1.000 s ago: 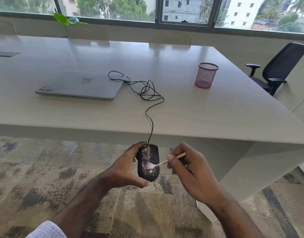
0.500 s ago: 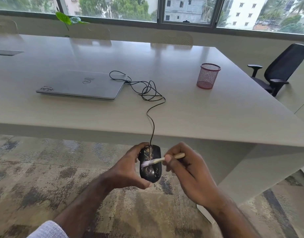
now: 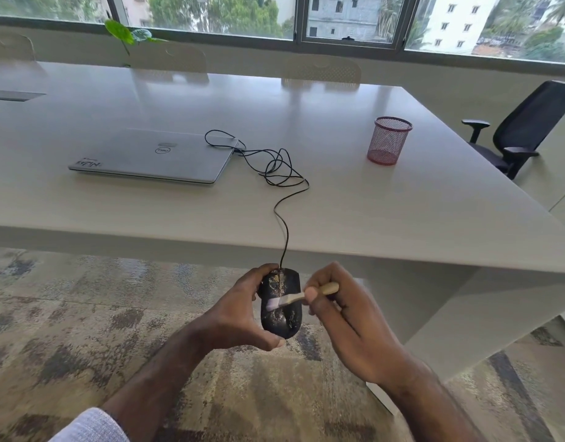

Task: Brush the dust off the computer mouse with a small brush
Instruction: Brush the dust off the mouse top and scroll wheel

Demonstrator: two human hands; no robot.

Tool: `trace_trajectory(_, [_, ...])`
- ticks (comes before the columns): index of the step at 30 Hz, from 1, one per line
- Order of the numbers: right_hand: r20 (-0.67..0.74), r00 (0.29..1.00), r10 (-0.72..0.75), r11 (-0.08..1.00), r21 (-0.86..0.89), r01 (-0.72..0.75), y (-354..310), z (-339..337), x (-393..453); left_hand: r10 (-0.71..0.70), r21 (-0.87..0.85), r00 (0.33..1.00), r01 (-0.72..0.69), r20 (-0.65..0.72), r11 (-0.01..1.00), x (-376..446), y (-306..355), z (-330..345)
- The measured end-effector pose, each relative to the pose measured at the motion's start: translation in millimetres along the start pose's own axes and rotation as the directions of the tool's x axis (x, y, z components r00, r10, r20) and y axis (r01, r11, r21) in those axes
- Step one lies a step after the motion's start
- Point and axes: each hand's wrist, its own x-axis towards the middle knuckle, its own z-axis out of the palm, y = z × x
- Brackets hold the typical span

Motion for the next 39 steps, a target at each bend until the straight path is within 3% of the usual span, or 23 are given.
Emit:
trace_trajectory(4, [0.119, 0.993, 0.004, 0.999, -0.035, 0.000, 1.9, 3.9, -2.6, 0.017, 0.011, 1.000, -0.017, -0.005, 1.000, -0.1, -0.9, 1.3])
trace_trajectory(10, [-0.011, 1.000, 0.005, 0.999, 0.052, -0.005, -2.5, -6.1, -2.7, -0.004, 0.003, 1.000, 0.004, 0.009, 1.000, -1.4, 1.4, -1.5])
trace_trajectory(15, [0.113, 0.993, 0.023, 0.999, 0.043, -0.028, 2.5, -0.6, -5.6, -0.008, 0.012, 1.000, 0.008, 0.002, 1.000, -0.8, 2.6, -0.1])
trace_trajectory(21, [-0.028, 1.000, 0.012, 0.995, 0.102, -0.009, 1.3, -8.2, -6.1, 0.000, 0.023, 1.000, 0.000, 0.008, 1.000, -0.2, 0.3, -1.1])
trace_trajectory(27, [0.062, 0.997, 0.037, 0.990, 0.131, -0.045, 5.1, -6.2, -9.0, 0.008, 0.023, 1.000, -0.008, 0.012, 1.000, 1.1, -0.2, 0.4])
trace_trajectory(32, [-0.057, 0.998, 0.038, 0.990, 0.134, -0.030, 6.3, -10.7, -7.0, 0.010, 0.010, 1.000, -0.010, 0.003, 1.000, 1.0, 0.0, -0.3])
trace_trajectory(37, [0.073, 0.995, 0.064, 0.989, 0.129, -0.073, 6.4, -7.9, -9.0, -0.014, 0.016, 1.000, 0.014, 0.006, 1.000, -1.4, 1.7, 0.2])
trace_trajectory(39, [0.044, 0.998, 0.055, 0.988, 0.143, -0.061, 4.3, -6.9, -8.7, -0.012, 0.007, 1.000, 0.012, 0.005, 1.000, -2.2, 3.4, 0.5])
